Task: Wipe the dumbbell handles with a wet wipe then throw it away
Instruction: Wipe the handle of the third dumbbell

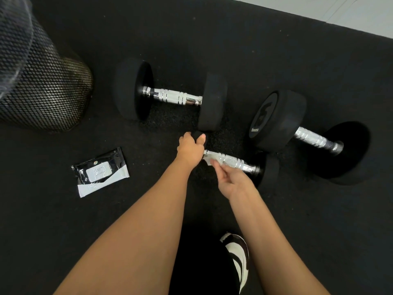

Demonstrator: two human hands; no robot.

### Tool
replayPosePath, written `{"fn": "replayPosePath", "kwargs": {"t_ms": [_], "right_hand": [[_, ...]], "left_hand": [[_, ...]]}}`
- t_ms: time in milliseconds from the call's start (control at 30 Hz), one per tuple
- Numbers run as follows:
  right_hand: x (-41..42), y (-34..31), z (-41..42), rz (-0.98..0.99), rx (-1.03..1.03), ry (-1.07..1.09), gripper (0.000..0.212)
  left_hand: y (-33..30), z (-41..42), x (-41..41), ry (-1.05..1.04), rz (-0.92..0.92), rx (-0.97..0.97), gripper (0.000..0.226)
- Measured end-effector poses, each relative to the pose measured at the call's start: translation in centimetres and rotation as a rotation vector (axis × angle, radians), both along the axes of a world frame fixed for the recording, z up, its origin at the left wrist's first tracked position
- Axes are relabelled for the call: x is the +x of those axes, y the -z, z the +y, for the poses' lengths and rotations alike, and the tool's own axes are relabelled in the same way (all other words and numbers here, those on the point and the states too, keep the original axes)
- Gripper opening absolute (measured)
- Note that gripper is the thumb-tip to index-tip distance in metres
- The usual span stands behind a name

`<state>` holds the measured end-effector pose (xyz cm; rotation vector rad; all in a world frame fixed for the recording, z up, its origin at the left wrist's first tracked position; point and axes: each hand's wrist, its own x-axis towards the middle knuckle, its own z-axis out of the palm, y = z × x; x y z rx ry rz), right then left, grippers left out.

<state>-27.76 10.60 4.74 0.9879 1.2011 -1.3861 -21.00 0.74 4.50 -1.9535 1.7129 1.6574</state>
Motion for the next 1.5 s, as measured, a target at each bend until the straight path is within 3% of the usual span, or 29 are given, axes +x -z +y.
{"fn": "replayPosePath", "kwargs": {"t_ms": [67, 300, 633, 933, 1167, 1400, 1500], "right_hand": [[-0.7, -0.1, 0.0, -0.014, 0.028, 0.050, 0.032], [1.9, 0.4, -2.2, 0.063, 0.094, -0.045, 0.029], [3.1, 2.6, -1.2, 0.079, -0.050, 0.085, 0.041], [2.9, 3.7, -1.3, 0.111, -0.139, 0.087, 0.035], [2.7, 4.4, -1.8, 0.115, -0.240, 0.125, 0.041], [3.0, 3.2, -0.4, 0.064, -0.201, 0.086, 0.020], [3.0, 3.2, -0.9, 0.078, -0.196, 0.098, 0.027]], "left_hand": [[0.0, 0.0, 0.0, -0.001, 0.001, 0.001, 0.058], [0.1, 0.0, 0.1, -0.004, 0.011, 0.003, 0.057], [0.3, -0.2, 0.1, 0.003, 0.012, 0.008, 0.054], [0.5, -0.2, 0.1, 0.002, 0.018, 0.002, 0.054], [0.5, -0.1, 0.1, 0.012, 0.004, -0.002, 0.057], [0.4, -0.3, 0.1, 0.024, -0.005, 0.002, 0.056], [0.4, -0.2, 0.1, 0.025, -0.008, 0.002, 0.056]]}}
